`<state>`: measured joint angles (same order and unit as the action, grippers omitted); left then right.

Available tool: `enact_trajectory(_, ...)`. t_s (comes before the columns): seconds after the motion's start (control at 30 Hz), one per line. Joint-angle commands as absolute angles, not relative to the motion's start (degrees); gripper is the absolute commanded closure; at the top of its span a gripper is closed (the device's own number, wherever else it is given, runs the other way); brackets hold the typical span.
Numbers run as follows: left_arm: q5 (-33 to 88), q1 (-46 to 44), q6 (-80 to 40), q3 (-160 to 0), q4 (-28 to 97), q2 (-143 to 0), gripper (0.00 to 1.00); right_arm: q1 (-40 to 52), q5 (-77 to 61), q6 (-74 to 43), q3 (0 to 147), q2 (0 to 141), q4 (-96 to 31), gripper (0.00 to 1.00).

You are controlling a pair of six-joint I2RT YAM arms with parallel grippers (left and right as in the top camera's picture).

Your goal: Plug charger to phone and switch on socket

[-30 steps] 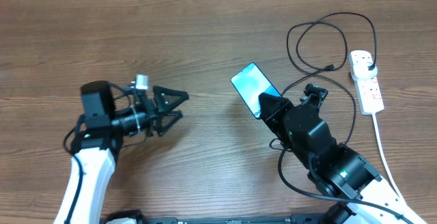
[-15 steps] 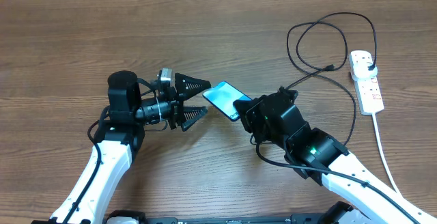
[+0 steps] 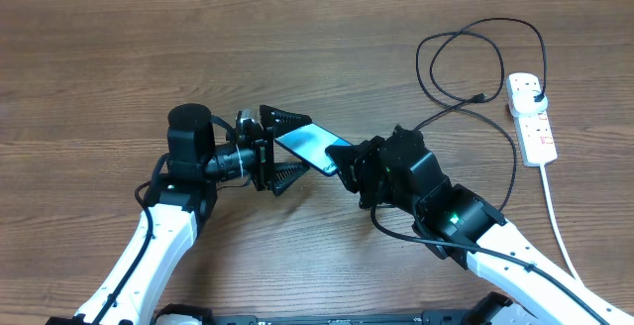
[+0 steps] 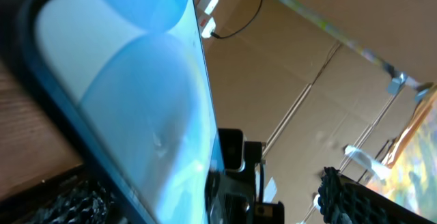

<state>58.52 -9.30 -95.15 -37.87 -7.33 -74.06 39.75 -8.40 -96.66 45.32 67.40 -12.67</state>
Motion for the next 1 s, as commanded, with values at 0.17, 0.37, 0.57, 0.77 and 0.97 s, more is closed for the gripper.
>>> enact_trajectory(0.17,54.3,-11.7,-101.6,-38.2,-7.6,-74.3,0.10,39.5,-13.6,-103.5,45.7,66.6,-11.6,0.96)
enact_trajectory(0.37,53.4,-12.1,-105.7,-38.2,-7.6,-74.3,0.29,39.5,-13.8,-104.0,45.7,66.6,-12.7,0.96)
enact_trajectory(0.57,52.3,-12.2,-106.8,-38.2,-7.6,-74.3,0.72,39.5,-13.6,-108.7,45.7,66.9,-13.7,0.96)
enact_trajectory(0.77,51.4,-13.4,-106.7,-38.2,-7.6,-74.3,0.71,39.5,-14.7,-109.8,45.7,67.1,-13.6,0.96)
enact_trajectory(0.97,49.0,-15.4,-106.7,-38.2,-7.6,-74.3,0.87,39.5,-16.0,-109.8,45.7,67.1,-13.6,0.96)
